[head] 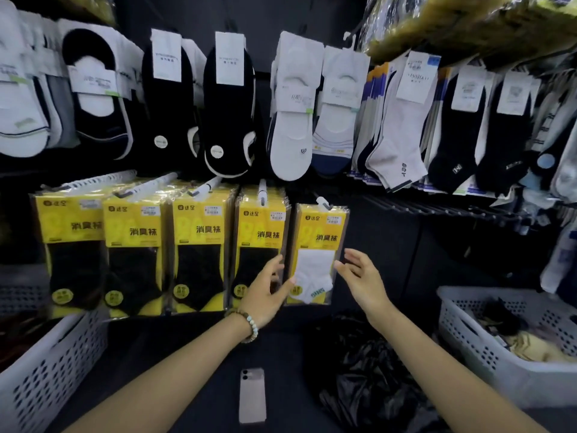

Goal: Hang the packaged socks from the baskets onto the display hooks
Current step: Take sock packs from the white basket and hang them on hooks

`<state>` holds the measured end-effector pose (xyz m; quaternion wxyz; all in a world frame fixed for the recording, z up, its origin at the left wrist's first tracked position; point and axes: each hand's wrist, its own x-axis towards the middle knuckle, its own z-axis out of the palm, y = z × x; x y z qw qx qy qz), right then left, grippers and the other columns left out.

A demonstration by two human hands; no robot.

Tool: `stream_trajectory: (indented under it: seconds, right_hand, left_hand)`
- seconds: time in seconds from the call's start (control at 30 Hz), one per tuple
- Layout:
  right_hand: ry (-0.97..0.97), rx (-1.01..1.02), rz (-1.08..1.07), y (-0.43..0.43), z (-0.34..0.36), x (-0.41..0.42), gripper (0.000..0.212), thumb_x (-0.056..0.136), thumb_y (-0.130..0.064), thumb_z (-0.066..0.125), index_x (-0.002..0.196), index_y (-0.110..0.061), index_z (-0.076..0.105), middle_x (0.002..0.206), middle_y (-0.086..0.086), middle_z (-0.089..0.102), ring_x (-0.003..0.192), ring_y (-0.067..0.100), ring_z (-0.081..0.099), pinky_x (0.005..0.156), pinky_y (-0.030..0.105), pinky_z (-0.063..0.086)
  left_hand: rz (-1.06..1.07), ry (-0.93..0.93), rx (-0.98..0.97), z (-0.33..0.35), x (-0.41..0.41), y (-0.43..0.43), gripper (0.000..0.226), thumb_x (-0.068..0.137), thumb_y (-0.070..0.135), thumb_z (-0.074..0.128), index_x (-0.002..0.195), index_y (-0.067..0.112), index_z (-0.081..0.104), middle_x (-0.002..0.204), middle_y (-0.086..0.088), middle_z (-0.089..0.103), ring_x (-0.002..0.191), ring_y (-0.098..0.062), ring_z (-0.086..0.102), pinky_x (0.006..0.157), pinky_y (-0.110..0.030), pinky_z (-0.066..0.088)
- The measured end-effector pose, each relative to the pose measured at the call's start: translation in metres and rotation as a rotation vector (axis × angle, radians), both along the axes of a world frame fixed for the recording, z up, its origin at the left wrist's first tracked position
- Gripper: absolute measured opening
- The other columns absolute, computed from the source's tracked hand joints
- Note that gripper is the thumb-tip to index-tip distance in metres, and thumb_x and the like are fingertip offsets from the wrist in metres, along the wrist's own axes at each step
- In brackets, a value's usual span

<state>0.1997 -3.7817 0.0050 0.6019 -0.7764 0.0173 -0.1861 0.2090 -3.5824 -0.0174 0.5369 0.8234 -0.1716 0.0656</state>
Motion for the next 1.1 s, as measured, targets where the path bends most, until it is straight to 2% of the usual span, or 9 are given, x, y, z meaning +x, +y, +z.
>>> stream_trajectory:
  seconds: [0.23,0.43,0.57,0.63,0.73,0.8,0.9,0.97,1.1]
  right_hand:
    - [0.319,-0.064,0.263,0.051,-0.119,-0.080,0.044,0.093,-0.025,0.061,0.134,-0.020,0.046,0.127,-0.008,0.048,0.120,0.011,0.047,0.095,0.024,0.040]
    - [0.667,0.045,0.209,0.094,-0.265,-0.141,0.045,0.089,0.002,0.060,0.131,0.007,0.045,0.135,0.023,0.049,0.111,0.033,0.056,0.072,0.014,0.046]
    - [0.858,-0.015,0.142,0.100,-0.322,-0.183,0.020,0.086,-0.007,0.068,0.105,-0.005,0.062,0.108,0.013,0.062,0.087,0.016,0.059,0.057,0.010,0.043]
    - [0.997,-0.113,0.206,0.095,-0.344,-0.198,0.026,0.085,-0.013,0.070,0.107,-0.002,0.064,0.111,0.015,0.066,0.089,0.019,0.059,0.064,0.020,0.044]
    - [1.164,0.018,0.302,0.093,-0.363,-0.219,0.036,0.086,-0.009,0.068,0.119,0.002,0.061,0.104,0.012,0.067,0.089,0.023,0.062,0.076,0.029,0.051]
    - [1.212,0.011,0.325,0.092,-0.371,-0.226,0.038,0.087,-0.005,0.066,0.123,0.003,0.057,0.096,0.011,0.065,0.077,0.017,0.060,0.069,0.026,0.051]
    - [1.255,0.009,0.365,0.095,-0.379,-0.230,0.034,0.088,-0.004,0.064,0.121,0.005,0.060,0.114,0.020,0.065,0.095,0.024,0.060,0.090,0.036,0.049]
    - [1.238,-0.032,0.379,0.098,-0.384,-0.232,0.034,0.087,-0.005,0.065,0.120,0.004,0.062,0.123,0.020,0.062,0.109,0.027,0.059,0.102,0.039,0.045]
    - [1.196,-0.046,0.354,0.101,-0.393,-0.233,0.039,0.083,-0.005,0.071,0.120,0.002,0.062,0.125,0.016,0.062,0.117,0.030,0.058,0.103,0.039,0.045]
  left_hand:
    - [0.089,0.249,0.109,-0.110,-0.090,0.084,0.054,0.093,0.038,0.049,0.142,0.022,0.032,0.138,0.006,0.041,0.127,-0.013,0.040,0.099,-0.027,0.039]
    - [0.329,0.563,0.045,-0.234,-0.181,0.147,0.046,0.092,0.012,0.055,0.134,0.002,0.041,0.130,-0.016,0.050,0.112,-0.024,0.052,0.082,-0.018,0.044]
    - [0.387,0.726,0.134,-0.296,-0.222,0.181,0.045,0.090,0.022,0.058,0.131,0.005,0.049,0.125,-0.013,0.055,0.113,-0.033,0.054,0.096,-0.043,0.044]
    - [0.360,0.830,0.161,-0.320,-0.234,0.186,0.042,0.090,0.027,0.059,0.125,0.004,0.054,0.120,-0.013,0.060,0.111,-0.032,0.056,0.096,-0.041,0.045]
    - [0.374,0.955,0.240,-0.341,-0.244,0.193,0.027,0.089,0.030,0.060,0.101,0.006,0.060,0.099,-0.013,0.065,0.096,-0.030,0.062,0.073,-0.025,0.052]
    - [0.312,1.061,0.247,-0.354,-0.249,0.196,0.042,0.086,0.038,0.062,0.114,0.008,0.057,0.116,-0.014,0.062,0.105,-0.029,0.058,0.086,-0.033,0.049]
    - [0.196,1.138,0.301,-0.368,-0.257,0.195,0.067,0.087,0.049,0.055,0.140,0.012,0.036,0.144,-0.010,0.039,0.131,-0.027,0.038,0.105,-0.035,0.031]
    - [0.173,1.159,0.319,-0.376,-0.260,0.193,0.070,0.089,0.048,0.052,0.142,0.008,0.030,0.146,-0.012,0.036,0.131,-0.028,0.037,0.105,-0.032,0.031]
    - [0.148,1.143,0.321,-0.379,-0.260,0.194,0.072,0.088,0.051,0.051,0.142,0.007,0.030,0.143,-0.015,0.041,0.129,-0.030,0.041,0.107,-0.040,0.034]
